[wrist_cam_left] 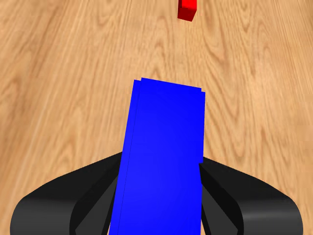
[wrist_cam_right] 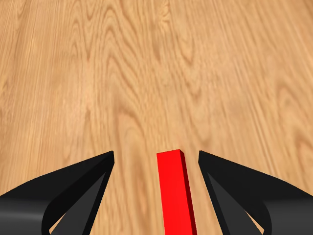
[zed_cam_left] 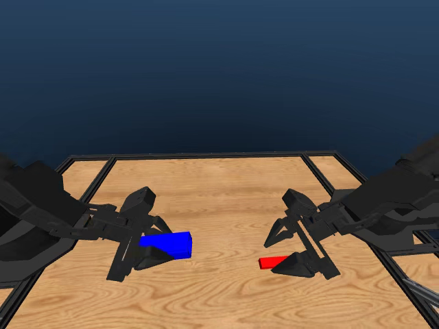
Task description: Insert peg into socket
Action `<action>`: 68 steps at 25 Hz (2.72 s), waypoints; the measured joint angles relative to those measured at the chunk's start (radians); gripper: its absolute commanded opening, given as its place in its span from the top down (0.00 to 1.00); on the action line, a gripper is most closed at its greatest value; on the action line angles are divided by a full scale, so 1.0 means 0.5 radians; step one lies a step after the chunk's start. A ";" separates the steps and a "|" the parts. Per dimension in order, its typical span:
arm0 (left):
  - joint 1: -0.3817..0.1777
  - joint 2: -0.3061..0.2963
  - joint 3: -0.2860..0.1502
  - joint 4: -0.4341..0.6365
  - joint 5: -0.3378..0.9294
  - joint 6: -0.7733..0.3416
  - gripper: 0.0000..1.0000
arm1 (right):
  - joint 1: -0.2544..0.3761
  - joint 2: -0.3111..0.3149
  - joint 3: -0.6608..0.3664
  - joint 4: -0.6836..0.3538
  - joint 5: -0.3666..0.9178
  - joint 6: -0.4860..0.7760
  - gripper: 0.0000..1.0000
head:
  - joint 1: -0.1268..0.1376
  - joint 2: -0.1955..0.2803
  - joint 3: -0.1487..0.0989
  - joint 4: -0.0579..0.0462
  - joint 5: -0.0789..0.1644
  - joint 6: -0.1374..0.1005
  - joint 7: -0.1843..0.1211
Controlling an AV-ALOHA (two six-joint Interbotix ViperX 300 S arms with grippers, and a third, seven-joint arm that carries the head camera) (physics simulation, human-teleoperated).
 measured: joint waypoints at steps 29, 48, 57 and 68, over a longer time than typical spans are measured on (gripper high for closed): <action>-0.049 -0.088 -0.196 0.107 0.234 0.037 1.00 | -0.014 -0.231 0.027 0.431 -0.431 -0.546 1.00 | -0.006 -0.065 0.026 -0.004 0.083 -0.068 0.032; -0.001 -0.125 -0.286 0.248 0.384 -0.024 1.00 | -0.200 0.078 -0.458 -0.009 0.024 -0.306 1.00 | 0.085 -0.080 0.035 0.024 0.020 -0.041 0.036; 0.021 -0.106 -0.305 0.280 0.393 -0.046 1.00 | -0.202 0.082 -0.531 -0.110 0.122 -0.263 1.00 | 0.089 -0.080 0.035 0.025 0.014 -0.038 0.042; 0.009 -0.102 -0.369 0.346 0.462 -0.102 1.00 | -0.235 0.295 -0.817 -0.250 0.227 -0.178 1.00 | 0.088 -0.080 0.035 0.026 0.005 -0.032 0.041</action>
